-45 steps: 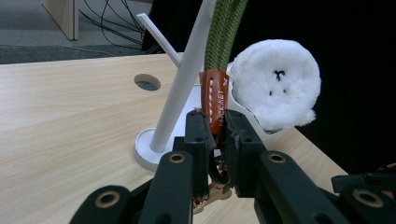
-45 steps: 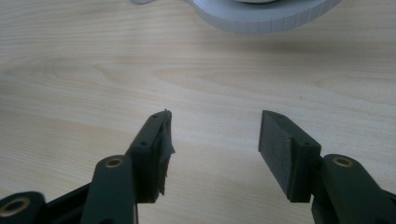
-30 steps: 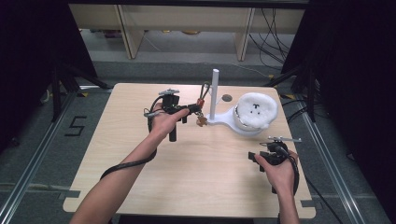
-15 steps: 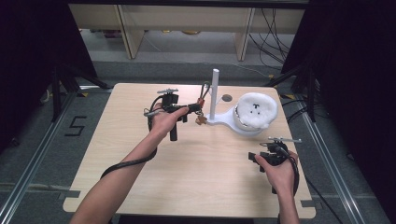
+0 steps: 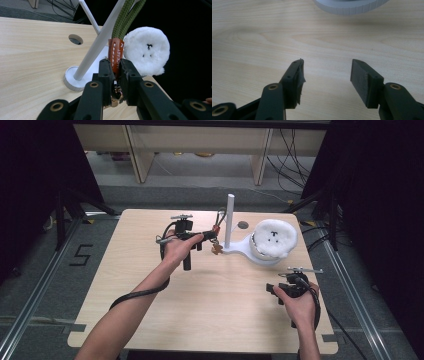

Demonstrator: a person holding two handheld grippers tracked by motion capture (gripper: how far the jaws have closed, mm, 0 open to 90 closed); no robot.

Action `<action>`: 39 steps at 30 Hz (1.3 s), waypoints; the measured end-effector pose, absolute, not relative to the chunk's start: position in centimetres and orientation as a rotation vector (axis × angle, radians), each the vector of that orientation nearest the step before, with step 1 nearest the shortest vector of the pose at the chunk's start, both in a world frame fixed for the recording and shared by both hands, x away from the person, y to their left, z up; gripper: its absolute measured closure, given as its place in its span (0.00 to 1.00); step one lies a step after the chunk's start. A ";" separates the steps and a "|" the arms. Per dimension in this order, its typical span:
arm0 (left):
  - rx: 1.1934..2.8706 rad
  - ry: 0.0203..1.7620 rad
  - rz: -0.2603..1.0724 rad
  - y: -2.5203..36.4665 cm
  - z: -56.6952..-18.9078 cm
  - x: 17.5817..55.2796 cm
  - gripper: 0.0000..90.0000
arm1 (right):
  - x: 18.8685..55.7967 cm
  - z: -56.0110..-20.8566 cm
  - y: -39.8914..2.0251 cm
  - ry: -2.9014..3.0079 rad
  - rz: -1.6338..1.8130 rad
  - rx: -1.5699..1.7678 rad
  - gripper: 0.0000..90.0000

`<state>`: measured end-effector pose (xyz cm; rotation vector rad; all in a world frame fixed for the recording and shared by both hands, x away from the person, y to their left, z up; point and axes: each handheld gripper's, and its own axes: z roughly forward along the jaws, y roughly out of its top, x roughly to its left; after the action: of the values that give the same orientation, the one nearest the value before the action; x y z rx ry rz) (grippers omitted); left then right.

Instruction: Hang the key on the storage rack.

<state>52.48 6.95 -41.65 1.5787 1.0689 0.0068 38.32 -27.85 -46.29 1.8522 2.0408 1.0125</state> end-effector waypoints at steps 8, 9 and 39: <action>1.610 1.059 0.052 6.6 -41.9 52.5 0.86 | 38.2 -46.2 -27.9 2.034 0.997 1.875 0.50; 1.611 1.057 0.058 6.6 -42.0 52.5 0.85 | 38.2 -46.2 -27.9 2.037 0.985 1.883 0.50; 1.917 0.773 0.601 14.4 -42.2 46.1 0.34 | 38.3 -46.7 -28.5 2.044 0.974 1.800 0.48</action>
<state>46.12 14.37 -42.18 1.9174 0.7725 0.6011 38.30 -28.51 -46.66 1.8001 2.0437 0.9743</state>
